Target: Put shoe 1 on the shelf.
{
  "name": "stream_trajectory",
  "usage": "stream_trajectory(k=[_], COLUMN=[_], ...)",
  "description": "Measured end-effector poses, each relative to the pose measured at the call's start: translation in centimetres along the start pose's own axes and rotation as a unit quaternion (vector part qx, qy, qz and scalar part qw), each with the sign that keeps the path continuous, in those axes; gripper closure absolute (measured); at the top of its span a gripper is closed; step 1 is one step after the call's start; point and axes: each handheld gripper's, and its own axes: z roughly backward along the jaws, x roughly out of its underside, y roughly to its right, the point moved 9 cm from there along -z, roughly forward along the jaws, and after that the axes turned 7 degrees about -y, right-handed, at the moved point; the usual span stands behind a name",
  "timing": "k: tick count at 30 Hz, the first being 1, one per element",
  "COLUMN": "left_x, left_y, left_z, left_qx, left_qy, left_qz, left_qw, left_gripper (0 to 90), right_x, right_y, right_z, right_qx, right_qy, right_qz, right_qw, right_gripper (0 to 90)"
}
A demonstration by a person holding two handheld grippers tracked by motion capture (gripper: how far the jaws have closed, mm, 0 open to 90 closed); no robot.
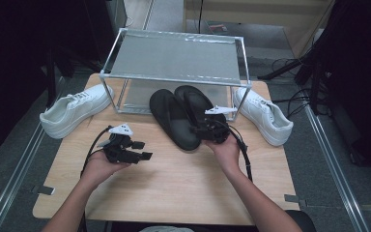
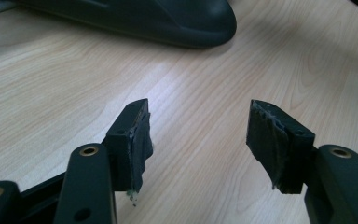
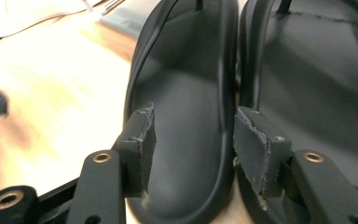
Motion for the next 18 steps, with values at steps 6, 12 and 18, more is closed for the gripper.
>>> stream_trajectory(k=[6,12,18], left_x=[-1.4,-3.5,-6.5], left_y=[-0.6,-0.5,-1.4], left_z=[-0.1,0.1,0.9], left_qx=[-0.004,-0.003,0.002], left_qy=[-0.005,-0.005,0.008], left_qz=[-0.011,-0.038,-0.055], left_qw=[0.9999,0.9993,0.9985], left_gripper=[44.3,65.2,84.8], right_x=[1.8,3.5,5.5], right_y=[-0.5,-1.0,-1.0], right_z=[1.3,2.5,3.9], right_qx=[-0.012,-0.019,-0.015], right_qy=[0.005,0.003,0.001], right_qz=[0.005,0.013,0.033], right_qw=[0.9999,0.9997,0.9993], right_gripper=[50.1,50.0,50.1])
